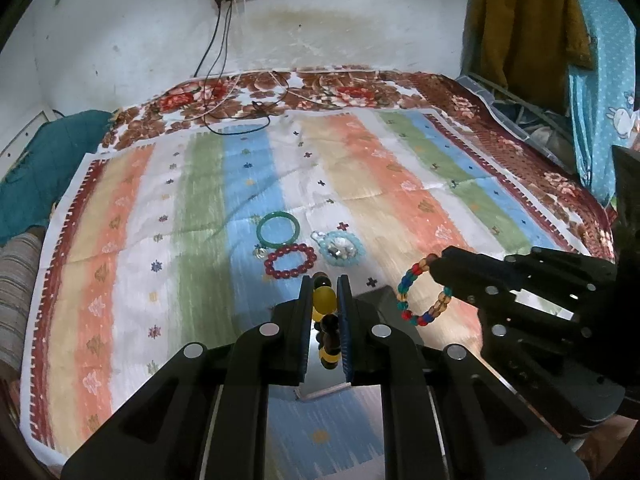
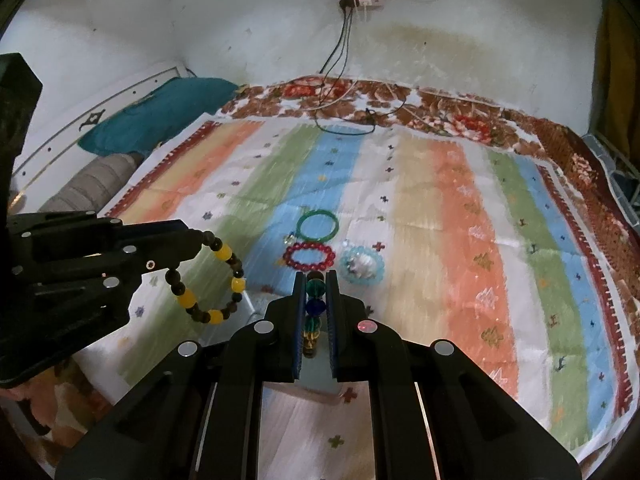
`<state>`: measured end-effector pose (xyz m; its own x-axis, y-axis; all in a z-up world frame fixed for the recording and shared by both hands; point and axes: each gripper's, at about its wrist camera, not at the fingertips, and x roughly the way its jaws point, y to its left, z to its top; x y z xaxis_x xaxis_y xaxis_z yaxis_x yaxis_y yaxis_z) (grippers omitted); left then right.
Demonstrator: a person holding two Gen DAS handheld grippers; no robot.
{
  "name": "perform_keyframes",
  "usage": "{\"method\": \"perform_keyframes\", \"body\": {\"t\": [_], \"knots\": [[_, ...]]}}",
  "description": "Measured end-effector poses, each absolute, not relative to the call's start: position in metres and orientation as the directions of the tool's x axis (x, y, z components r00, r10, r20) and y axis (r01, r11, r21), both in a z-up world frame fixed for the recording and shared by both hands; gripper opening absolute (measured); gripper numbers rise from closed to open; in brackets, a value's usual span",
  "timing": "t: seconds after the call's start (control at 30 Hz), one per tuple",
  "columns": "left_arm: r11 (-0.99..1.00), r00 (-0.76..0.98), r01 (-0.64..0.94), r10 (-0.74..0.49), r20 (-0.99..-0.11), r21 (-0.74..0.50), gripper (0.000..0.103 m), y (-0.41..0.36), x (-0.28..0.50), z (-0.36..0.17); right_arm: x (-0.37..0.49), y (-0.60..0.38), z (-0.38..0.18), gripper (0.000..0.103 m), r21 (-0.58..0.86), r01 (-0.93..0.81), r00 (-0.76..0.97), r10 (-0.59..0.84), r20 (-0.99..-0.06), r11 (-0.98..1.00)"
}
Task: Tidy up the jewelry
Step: 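Open both tools to drop the bracelets into the tin box, then move both tools back to the remaining bracelets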
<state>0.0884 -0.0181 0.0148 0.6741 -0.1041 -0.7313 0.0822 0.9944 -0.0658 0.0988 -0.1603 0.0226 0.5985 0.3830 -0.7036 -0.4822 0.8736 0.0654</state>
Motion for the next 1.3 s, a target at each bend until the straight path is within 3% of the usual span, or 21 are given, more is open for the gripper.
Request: {"method": "perform_keyframes", "body": {"t": [0.43, 0.47, 0.53, 0.6, 0.73, 0.97, 1.1, 1.3], "knots": [[0.994, 0.661, 0.087, -0.111, -0.742, -0.072, 0.013, -0.021, 0.075, 0.008, 0.081, -0.164, 0.017, 0.012, 0.083, -0.488, 0.581, 0.394, -0.712, 0.869], [0.994, 0.663, 0.081, -0.104, -0.741, -0.067, 0.017, -0.021, 0.076, 0.008, 0.083, -0.165, 0.016, 0.014, 0.082, -0.483, 0.581, 0.390, -0.714, 0.872], [0.996, 0.668, 0.064, -0.085, -0.740, -0.056, 0.033, -0.019, 0.078, 0.008, 0.085, -0.169, 0.017, 0.038, 0.075, -0.466, 0.597, 0.376, -0.708, 0.881], [0.998, 0.668, 0.042, -0.067, -0.741, -0.052, 0.033, -0.015, 0.080, 0.007, 0.090, -0.174, 0.018, 0.040, 0.076, -0.447, 0.607, 0.364, -0.707, 0.891], [0.997, 0.656, -0.012, -0.047, -0.753, -0.073, 0.044, -0.002, 0.087, 0.004, 0.108, -0.187, 0.013, 0.049, 0.106, -0.407, 0.591, 0.350, -0.727, 0.907], [0.987, 0.627, -0.083, -0.057, -0.777, -0.139, 0.046, 0.020, 0.102, -0.002, 0.127, -0.194, 0.010, 0.062, 0.135, -0.374, 0.578, 0.344, -0.740, 0.918], [0.989, 0.609, -0.088, -0.039, -0.792, -0.117, 0.056, 0.019, 0.113, -0.008, 0.137, -0.192, 0.004, 0.073, 0.131, -0.368, 0.562, 0.333, -0.757, 0.920], [0.989, 0.574, -0.086, -0.049, -0.818, -0.120, 0.058, 0.020, 0.133, -0.018, 0.151, -0.189, -0.003, 0.078, 0.129, -0.359, 0.541, 0.319, -0.778, 0.924]]}}
